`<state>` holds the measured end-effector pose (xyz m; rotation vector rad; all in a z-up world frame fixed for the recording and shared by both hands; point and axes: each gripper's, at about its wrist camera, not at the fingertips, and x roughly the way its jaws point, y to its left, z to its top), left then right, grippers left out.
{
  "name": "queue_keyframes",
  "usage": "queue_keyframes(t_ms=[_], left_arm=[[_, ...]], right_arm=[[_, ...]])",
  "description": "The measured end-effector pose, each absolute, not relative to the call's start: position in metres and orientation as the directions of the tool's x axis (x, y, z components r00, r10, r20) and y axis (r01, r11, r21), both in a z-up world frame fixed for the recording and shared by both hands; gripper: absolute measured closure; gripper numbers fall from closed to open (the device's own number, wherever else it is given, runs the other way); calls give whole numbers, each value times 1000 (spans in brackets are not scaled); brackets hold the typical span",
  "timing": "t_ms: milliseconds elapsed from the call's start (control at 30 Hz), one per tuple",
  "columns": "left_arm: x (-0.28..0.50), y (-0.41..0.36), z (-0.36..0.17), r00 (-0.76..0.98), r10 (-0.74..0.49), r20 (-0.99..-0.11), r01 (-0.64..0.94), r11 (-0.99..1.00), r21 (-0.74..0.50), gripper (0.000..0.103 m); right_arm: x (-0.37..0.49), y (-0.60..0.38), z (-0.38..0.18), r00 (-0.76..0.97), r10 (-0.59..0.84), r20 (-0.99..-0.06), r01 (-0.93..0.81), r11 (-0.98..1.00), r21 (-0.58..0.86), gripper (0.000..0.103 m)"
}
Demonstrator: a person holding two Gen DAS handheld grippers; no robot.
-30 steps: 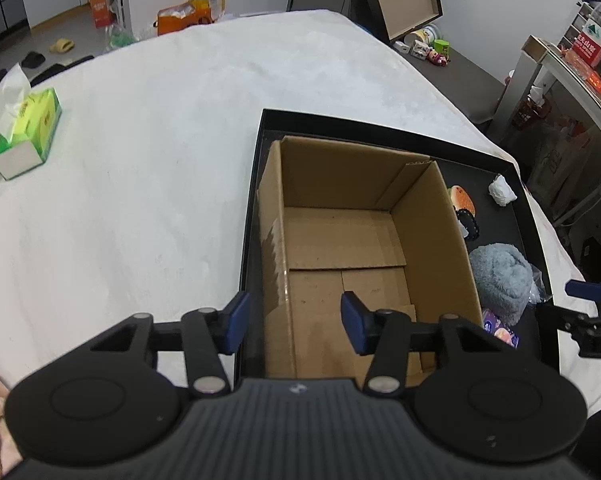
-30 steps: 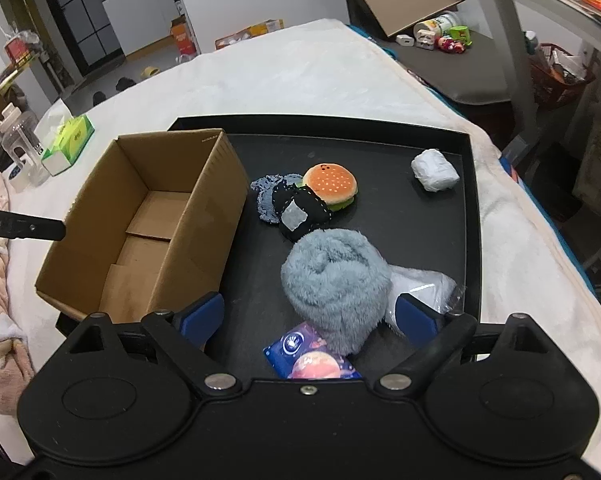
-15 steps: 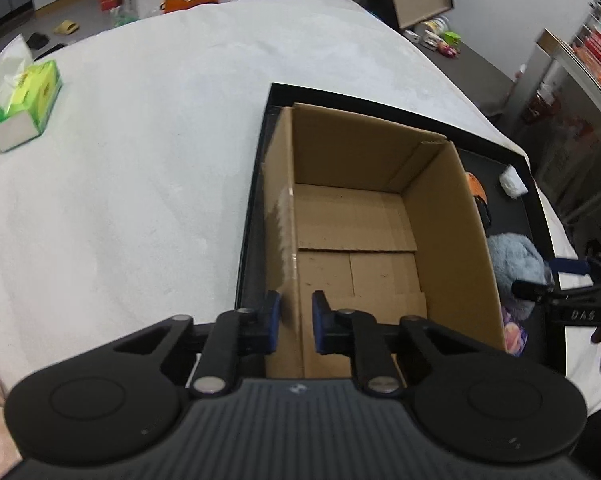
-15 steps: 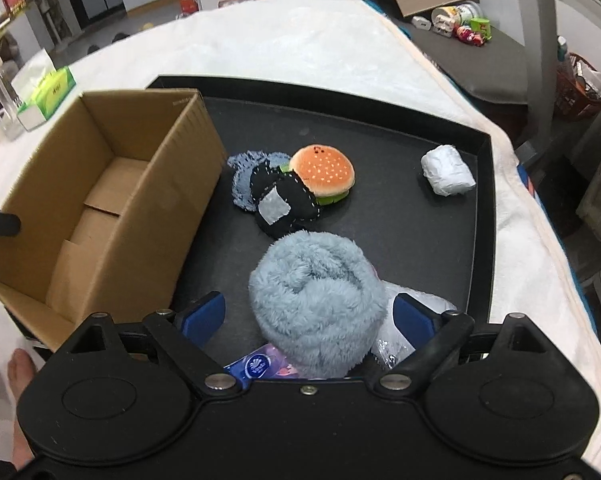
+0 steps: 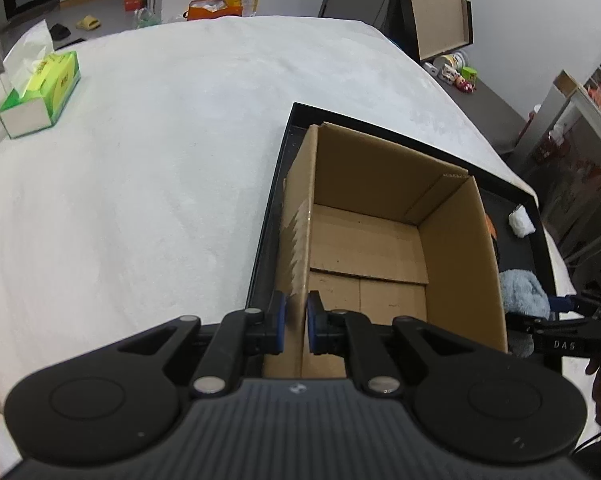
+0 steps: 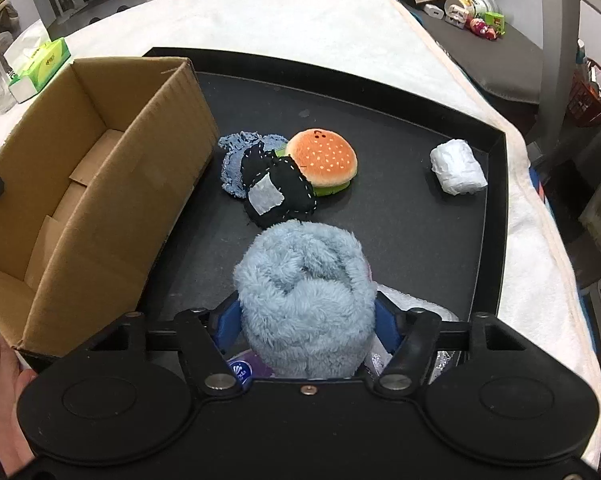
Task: Organize soft objects
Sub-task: 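Carry the towel roll with the right gripper into the cardboard box and release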
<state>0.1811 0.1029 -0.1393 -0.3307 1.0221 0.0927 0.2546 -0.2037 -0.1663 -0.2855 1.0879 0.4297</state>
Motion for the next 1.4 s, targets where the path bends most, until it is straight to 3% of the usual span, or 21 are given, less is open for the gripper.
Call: queue_keyframes(t_ms=[333, 800, 1400], left_arm=[[177, 96, -140, 542, -49, -839, -214, 958, -194, 93], [177, 106, -140, 554, -94, -827, -221, 941, -255, 93], [186, 109, -146, 552, -114, -826, -187, 949, -255, 92]], right_arm=[[245, -191, -133, 447, 232, -864, -492, 870, -21, 39], [237, -150, -77, 531, 327, -781, -567, 822, -41, 39], [240, -84, -90, 477, 395, -785, -665, 746, -28, 38]])
